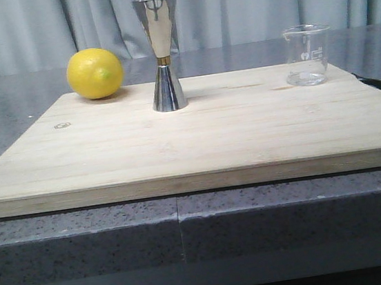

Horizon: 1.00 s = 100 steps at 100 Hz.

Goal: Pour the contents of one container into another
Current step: 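Open the left gripper and withdraw it from the jigger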

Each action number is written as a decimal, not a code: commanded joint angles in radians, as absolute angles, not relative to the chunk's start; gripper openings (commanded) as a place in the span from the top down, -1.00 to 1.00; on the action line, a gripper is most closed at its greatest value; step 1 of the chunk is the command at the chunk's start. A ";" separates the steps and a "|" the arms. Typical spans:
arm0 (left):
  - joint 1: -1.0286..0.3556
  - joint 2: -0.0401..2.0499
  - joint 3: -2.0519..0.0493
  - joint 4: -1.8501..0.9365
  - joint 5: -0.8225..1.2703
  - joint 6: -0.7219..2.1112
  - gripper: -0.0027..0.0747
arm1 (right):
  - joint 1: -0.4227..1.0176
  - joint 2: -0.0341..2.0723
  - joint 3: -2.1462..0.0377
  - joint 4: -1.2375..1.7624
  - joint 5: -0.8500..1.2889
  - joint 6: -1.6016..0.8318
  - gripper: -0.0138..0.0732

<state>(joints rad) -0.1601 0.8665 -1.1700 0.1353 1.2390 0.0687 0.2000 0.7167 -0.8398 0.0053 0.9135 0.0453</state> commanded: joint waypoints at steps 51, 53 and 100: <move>-0.157 0.831 -1.190 0.100 1.190 0.028 -0.13 | 0.203 0.711 -0.875 -0.029 0.855 0.043 0.54; -0.157 0.831 -1.190 0.100 1.190 0.028 -0.04 | 0.203 0.711 -0.875 -0.029 0.855 0.043 0.61; -0.157 0.831 -1.190 0.100 1.183 0.028 0.99 | 0.203 0.711 -0.875 -0.034 0.847 0.043 0.84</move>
<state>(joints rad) -0.1601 0.8313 -1.1668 0.1018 1.2479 0.0398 0.2000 0.7167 -0.8398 -0.0206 0.9098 0.0466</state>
